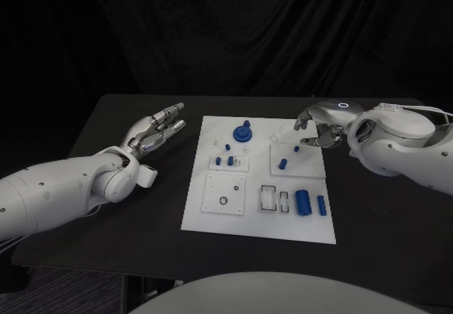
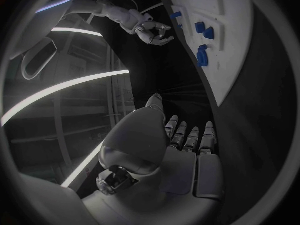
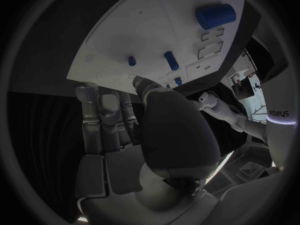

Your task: Assemble the parts on the task board

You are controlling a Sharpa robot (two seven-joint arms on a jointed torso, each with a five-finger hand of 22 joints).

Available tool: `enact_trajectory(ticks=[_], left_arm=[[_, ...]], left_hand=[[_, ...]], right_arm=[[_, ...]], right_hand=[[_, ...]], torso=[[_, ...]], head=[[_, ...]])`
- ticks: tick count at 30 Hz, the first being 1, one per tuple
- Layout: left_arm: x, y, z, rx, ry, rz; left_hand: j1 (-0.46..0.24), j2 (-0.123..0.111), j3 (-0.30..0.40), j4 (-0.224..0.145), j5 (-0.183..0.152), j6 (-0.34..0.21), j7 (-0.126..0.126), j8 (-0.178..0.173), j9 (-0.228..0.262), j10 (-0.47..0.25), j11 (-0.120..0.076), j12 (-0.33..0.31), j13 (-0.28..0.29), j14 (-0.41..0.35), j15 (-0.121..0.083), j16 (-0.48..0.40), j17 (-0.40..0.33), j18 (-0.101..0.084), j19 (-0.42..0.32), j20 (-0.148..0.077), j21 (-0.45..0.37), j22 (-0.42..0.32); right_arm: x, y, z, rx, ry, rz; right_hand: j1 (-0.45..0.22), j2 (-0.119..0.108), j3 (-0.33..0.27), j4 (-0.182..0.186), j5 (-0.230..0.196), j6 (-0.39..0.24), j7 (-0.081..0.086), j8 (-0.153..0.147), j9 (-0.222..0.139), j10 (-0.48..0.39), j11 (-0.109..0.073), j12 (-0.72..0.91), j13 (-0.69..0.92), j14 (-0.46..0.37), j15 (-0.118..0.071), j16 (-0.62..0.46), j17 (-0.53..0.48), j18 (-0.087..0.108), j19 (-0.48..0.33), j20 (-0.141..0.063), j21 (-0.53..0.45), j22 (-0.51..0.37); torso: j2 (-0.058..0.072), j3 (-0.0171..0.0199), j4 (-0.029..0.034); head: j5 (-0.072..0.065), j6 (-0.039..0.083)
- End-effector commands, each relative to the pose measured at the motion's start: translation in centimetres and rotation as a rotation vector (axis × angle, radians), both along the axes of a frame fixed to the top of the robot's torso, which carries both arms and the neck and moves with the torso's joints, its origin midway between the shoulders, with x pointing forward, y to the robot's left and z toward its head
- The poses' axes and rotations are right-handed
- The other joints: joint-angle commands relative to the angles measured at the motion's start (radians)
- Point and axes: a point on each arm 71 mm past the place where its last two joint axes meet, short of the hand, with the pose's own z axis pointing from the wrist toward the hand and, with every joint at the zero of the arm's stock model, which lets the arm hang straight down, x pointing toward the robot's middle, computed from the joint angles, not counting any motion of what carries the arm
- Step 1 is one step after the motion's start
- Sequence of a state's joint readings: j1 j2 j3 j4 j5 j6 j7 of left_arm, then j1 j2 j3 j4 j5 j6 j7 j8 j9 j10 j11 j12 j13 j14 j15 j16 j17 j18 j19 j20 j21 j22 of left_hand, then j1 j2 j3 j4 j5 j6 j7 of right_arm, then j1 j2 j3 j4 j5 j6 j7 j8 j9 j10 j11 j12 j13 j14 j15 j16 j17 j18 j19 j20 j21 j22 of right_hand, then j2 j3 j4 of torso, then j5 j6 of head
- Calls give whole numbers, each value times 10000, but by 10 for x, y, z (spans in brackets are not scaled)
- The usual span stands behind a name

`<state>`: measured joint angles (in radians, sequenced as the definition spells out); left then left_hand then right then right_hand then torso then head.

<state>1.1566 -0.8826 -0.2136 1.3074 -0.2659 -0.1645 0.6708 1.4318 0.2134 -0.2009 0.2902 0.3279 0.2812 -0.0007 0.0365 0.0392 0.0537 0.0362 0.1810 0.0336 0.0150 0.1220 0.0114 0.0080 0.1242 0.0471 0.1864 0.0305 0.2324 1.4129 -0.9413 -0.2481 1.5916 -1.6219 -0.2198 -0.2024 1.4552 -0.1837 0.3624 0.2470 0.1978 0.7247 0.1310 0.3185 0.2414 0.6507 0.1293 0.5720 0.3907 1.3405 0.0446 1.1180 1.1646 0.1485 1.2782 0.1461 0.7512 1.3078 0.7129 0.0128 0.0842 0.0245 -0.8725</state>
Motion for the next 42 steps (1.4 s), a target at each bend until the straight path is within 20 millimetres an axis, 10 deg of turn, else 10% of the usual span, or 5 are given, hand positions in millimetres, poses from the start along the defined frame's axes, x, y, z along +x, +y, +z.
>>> enact_trajectory(ticks=[1, 4, 22, 42], left_arm=[[-3, -6, 8, -2302, -190, -842], [-5, -15, 8, -2696, -38, -1258], [-20, -36, 10, -3515, 548, -2400], [-29, -29, 5, -3348, 1201, -2434]], left_hand=[[-1494, 775, -914, 72, -911, 321, 463, 20, -18, 118, 232, -21, -56, 57, 303, -56, -23, -74, 249, 104, 78, 146], [-2143, 744, -1025, 25, -1805, 386, 483, 22, -15, 212, 260, -177, -60, 71, 342, -53, -20, -79, 304, 145, 71, 73], [-2481, 594, -1165, 9, -2072, 48, 329, -15, -42, 227, 520, -516, -79, 123, 722, -38, -7, 225, 360, 949, 76, -37], [-1635, 648, -976, 3, -741, 273, 467, 29, -10, 369, 642, -479, -55, 335, 790, 22, 39, 387, 664, 1064, 221, 188]], right_arm=[[-1, -1, -3, 85, -88, 135], [-2, -3, -7, 196, -2, 106], [-2, -7, -27, 474, 356, 2], [1, 0, -49, 576, 480, 296]], right_hand=[[-45, 54, -33, 30, 67, 104, 4, -67, -50, 223, -14, -85, -168, 138, 1, 136, 6, -73, 128, -6, 144, 642], [-52, 72, -23, 57, 166, 212, 65, -94, -102, 449, -39, -153, -366, 147, -19, 154, -71, -74, 172, -24, 130, 648], [-77, 46, 121, 94, 186, 604, 177, -136, -227, 1193, -135, -369, -948, 149, -99, 232, -271, -86, 273, -101, 101, 689], [172, 120, 377, -191, 541, 1379, 102, 193, -4, 2290, -435, -45, -1078, 264, -341, 427, -322, -130, 491, -305, 377, 817]], torso=[[-10, 4, 10], [-18, 4, 19], [-14, -20, 20], [-24, -26, 29]], head=[[-61, -2], [-141, -2], [-208, -2], [-278, -2]])
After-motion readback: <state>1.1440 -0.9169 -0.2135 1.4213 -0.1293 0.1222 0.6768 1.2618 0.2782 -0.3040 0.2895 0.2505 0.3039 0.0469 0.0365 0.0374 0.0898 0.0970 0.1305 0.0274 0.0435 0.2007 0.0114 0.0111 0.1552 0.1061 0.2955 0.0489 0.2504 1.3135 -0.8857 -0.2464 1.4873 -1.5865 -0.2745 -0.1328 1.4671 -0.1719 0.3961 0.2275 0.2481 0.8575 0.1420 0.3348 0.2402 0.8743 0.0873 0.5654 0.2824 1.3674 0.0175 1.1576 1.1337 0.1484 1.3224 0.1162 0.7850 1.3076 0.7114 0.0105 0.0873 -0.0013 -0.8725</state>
